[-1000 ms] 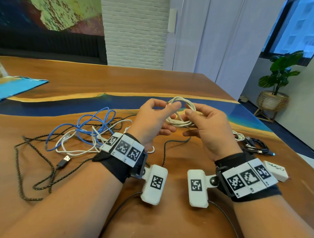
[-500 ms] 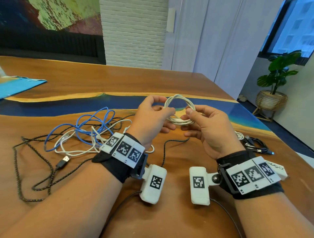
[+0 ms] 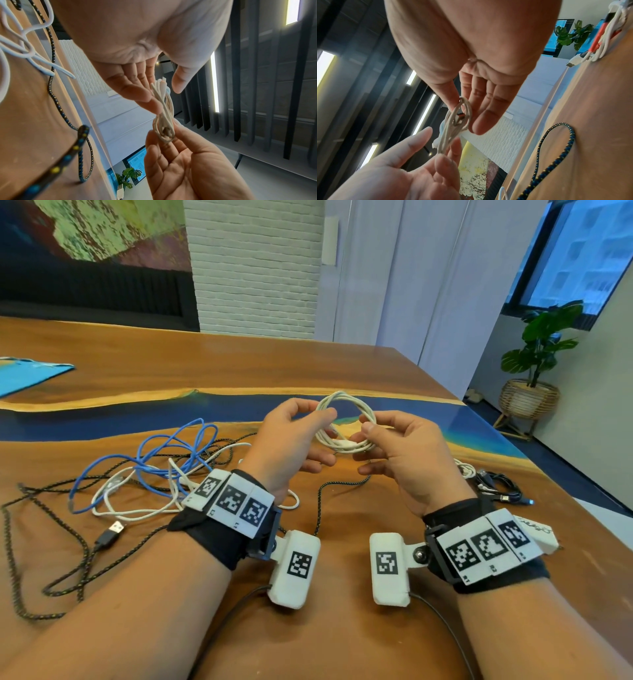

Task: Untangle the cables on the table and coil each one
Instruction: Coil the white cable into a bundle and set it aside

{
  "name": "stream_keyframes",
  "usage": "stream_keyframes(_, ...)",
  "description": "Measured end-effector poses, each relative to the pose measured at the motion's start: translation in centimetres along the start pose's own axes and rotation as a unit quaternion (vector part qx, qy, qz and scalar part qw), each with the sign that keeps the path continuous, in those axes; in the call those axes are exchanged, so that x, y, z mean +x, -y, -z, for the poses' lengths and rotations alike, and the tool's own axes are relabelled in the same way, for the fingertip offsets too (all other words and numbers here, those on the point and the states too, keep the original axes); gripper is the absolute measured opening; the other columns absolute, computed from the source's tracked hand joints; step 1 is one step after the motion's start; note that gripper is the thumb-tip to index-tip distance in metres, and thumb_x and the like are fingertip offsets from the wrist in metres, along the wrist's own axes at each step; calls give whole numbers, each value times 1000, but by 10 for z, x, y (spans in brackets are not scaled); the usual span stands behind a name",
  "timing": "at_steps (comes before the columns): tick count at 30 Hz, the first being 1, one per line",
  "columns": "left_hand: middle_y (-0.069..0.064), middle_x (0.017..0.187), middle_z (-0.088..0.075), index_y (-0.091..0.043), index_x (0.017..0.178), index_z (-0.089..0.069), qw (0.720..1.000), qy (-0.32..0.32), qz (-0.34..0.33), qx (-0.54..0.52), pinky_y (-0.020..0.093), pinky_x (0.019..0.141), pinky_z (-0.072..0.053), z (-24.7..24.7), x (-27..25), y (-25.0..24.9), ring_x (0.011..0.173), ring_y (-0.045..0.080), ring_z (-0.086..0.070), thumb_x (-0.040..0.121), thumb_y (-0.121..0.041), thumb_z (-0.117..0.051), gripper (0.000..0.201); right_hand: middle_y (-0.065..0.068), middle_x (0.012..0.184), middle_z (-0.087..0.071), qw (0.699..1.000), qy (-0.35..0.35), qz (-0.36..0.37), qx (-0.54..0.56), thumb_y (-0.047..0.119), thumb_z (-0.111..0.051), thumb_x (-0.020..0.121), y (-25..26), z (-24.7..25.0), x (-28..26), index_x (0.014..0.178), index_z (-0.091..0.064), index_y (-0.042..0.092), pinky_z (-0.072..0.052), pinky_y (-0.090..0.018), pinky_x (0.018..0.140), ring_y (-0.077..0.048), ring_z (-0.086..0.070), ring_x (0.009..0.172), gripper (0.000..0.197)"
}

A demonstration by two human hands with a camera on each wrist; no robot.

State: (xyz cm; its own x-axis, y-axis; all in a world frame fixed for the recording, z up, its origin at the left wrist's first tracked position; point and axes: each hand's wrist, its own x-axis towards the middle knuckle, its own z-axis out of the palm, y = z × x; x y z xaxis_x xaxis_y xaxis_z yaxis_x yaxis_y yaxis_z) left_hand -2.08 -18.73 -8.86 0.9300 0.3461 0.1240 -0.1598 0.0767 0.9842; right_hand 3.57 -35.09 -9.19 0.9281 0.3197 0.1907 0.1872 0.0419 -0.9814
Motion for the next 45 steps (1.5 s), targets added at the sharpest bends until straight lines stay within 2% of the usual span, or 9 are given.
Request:
stream_keyframes(6, 6, 93, -73, -16, 110, -66, 1000, 25, 11, -6, 30, 52, -44, 4, 4, 1, 57, 21, -64, 97, -34, -66, 22, -9, 82, -75, 999, -44, -12, 12, 13, -65, 99, 15, 26, 15, 107, -71, 8, -57, -34, 56, -25, -70, 70, 12)
stream_keyframes(11, 7, 96, -74, -16, 112, -67, 1000, 15, 13, -12, 29, 52, -43, 9, 10, 4, 56, 19, -62, 97, -34, -64, 24, -15, 84, -74, 986, -84, -25, -145, 14, -63, 100, 38, 92, 37, 102, -72, 6, -57, -35, 57, -27, -69, 69, 12)
stream_keyframes(18, 6, 95, -73, -14, 112, -68, 1000, 5, 15, -18, 23, 45, -42, 14, 14, 5, 54, 16, -60, 98, -33, -64, 24, -20, 87, -76, 891, -20, -170, -420, 14, -66, 98, 23, 170, 45, 97, -75, 3, -63, -40, 66, -26, -74, 70, 14)
stream_keyframes(23, 4, 92, -74, -14, 109, -69, 1000, 7, 17, -18, 24, 46, -40, 16, 14, 5, 52, 15, -58, 97, -33, -64, 23, -16, 85, -77, 875, 53, -210, -434, 11, -63, 100, 14, 165, 40, 98, -76, 1, -57, -30, 54, -17, -70, 61, 17)
stream_keyframes(27, 3, 92, -74, -14, 107, -70, 1000, 8, 20, -14, 22, 45, -41, 18, 15, 6, 53, 14, -59, 98, -34, -64, 23, -19, 88, -76, 866, 64, -207, -451, 11, -64, 99, 9, 150, 47, 101, -75, 3, -57, -33, 58, -20, -70, 63, 13)
stream_keyframes(30, 3, 91, -74, -13, 106, -70, 1000, 6, 20, -13, 24, 47, -40, 19, 15, 5, 53, 14, -58, 98, -34, -64, 23, -17, 88, -77, 841, 72, -211, -493, 16, -66, 98, 5, 141, 53, 106, -73, 10, -57, -34, 58, -20, -71, 64, 12)
stream_keyframes(34, 1, 87, -72, -13, 101, -72, 1000, 0, 19, -12, 29, 54, -38, 20, 15, 3, 51, 13, -51, 97, -32, -63, 22, -3, 76, -72, 788, 91, -198, -575, 26, -68, 97, 9, 133, 56, 101, -76, 18, -46, -19, 43, -17, -68, 65, 12)
stream_keyframes(38, 0, 84, -69, -12, 97, -72, 1000, -6, 17, -17, 30, 54, -35, 23, 14, -1, 49, 13, -47, 97, -31, -64, 21, 3, 96, -75, 737, 66, -128, -661, 36, -74, 90, 16, 122, 59, 97, -81, 23, -55, -27, 66, -13, -67, 85, 17)
stream_keyframes(45, -2, 79, -68, -14, 94, -69, 999, -3, -19, -42, 27, 51, -35, 36, 9, -26, 49, 13, -46, 98, -32, -60, 21, 14, 91, -68, 808, 93, 35, -581, 34, -70, 93, 26, 44, 56, 97, -78, 26, -45, -25, 72, -4, -62, 86, 12)
